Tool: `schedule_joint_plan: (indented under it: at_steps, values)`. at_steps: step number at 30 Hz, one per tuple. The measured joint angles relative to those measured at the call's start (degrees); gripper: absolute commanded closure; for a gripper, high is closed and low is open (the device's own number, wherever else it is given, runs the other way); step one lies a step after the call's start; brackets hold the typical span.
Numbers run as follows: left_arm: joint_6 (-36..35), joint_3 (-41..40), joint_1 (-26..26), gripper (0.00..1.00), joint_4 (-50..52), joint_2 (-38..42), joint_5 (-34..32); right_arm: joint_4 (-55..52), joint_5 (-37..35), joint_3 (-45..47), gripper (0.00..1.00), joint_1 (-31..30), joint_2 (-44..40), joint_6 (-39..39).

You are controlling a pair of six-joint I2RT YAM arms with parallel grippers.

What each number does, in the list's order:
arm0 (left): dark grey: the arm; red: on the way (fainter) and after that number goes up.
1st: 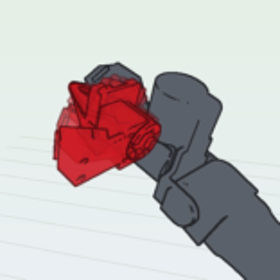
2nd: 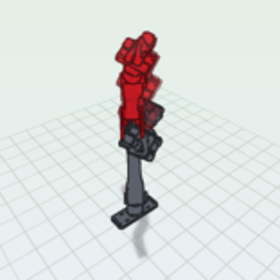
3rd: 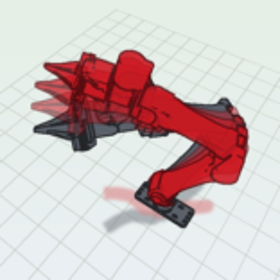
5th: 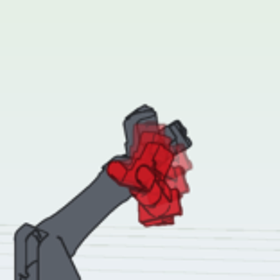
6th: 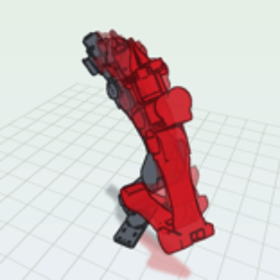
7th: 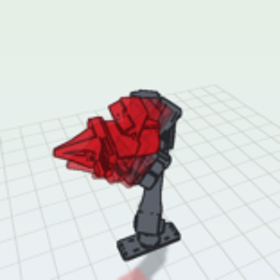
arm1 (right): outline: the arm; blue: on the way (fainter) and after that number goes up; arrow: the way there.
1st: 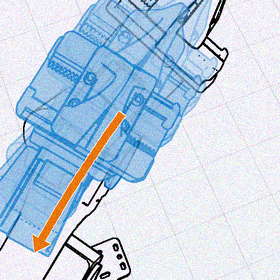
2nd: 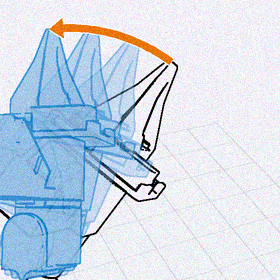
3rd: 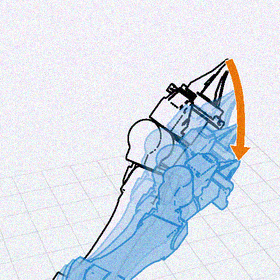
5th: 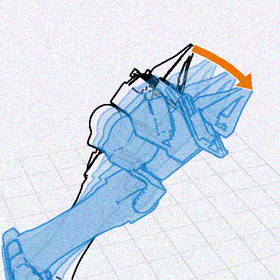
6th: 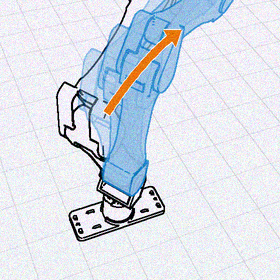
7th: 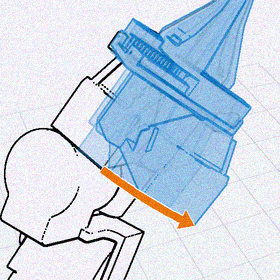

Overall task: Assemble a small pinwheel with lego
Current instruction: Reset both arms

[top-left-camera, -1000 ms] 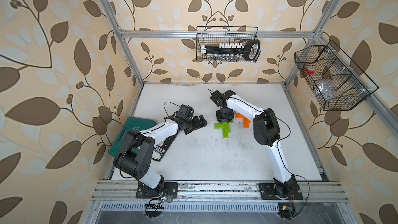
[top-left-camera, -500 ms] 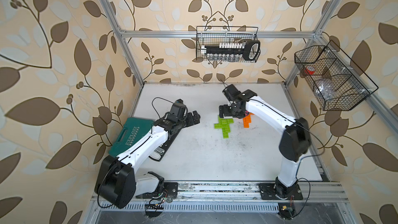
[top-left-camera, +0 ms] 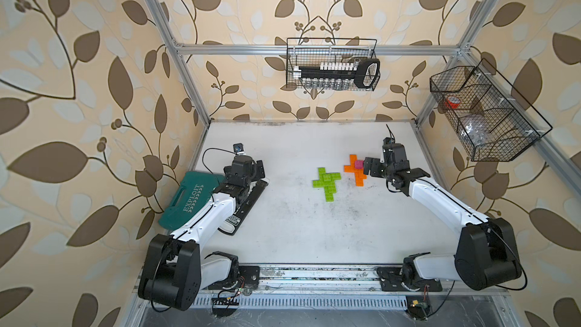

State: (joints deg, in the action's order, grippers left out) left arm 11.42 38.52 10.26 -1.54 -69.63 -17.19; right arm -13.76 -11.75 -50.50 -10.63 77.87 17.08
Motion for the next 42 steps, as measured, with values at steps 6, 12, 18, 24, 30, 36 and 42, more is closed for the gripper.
schedule_joint_plan:
  at_steps: [6, 12, 18, 24, 30, 36, 42]
  values:
    - [-4.3, -5.3, -2.1, 0.01, -10.3, -4.0, -2.7, 12.2, -4.2, 8.1, 0.01, 4.1, 0.3, -8.6]
    - [-10.6, -12.1, -2.7, 0.01, -21.7, -5.9, 0.2, 26.9, -3.3, 12.7, 0.01, 5.3, 7.1, -14.4]
    - [-12.0, -13.1, -10.4, 0.01, -33.2, -7.1, 11.8, 39.9, 0.3, 21.5, 0.01, 7.8, 8.9, -15.9]
    - [-11.9, -13.9, -11.3, 0.01, -33.1, -5.5, 17.4, 47.4, 1.9, 24.6, 0.01, 8.1, 8.1, -15.9]
    - [-11.5, -16.0, -11.3, 0.01, -32.3, -1.8, 18.5, 50.5, 2.2, 24.6, 0.01, 8.2, 7.9, -15.9]
    - [-11.0, -18.8, -11.4, 0.01, -34.6, -4.3, 17.9, 51.3, 2.4, 24.6, 0.01, 8.2, 7.9, -15.9]
    - [-10.8, -19.6, -11.4, 0.01, -40.2, -17.7, 18.0, 51.3, 2.4, 24.6, 0.01, 8.2, 7.9, -15.9]
